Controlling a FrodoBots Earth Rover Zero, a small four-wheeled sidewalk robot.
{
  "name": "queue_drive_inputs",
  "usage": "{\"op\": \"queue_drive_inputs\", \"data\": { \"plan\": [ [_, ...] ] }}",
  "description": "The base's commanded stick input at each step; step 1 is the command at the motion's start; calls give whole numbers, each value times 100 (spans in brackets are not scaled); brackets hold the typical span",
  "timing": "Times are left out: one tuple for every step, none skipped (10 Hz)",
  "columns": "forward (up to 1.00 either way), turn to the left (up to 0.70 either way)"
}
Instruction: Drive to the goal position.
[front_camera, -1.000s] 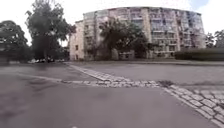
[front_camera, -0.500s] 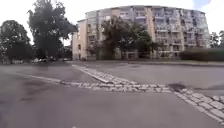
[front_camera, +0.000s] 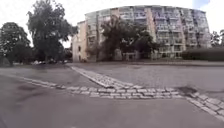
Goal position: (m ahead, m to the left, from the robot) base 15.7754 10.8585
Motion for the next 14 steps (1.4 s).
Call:
{"op": "queue_drive_inputs", "data": {
  "plan": [
    [70, 28],
    [70, 28],
    [70, 28],
    [70, 28],
    [70, 28],
    [70, 28],
    [70, 28],
    [70, 24],
    [70, 9],
    [70, 1],
    [70, 0],
    [70, 0],
    [70, 0],
    [70, 0]
  ]
}}
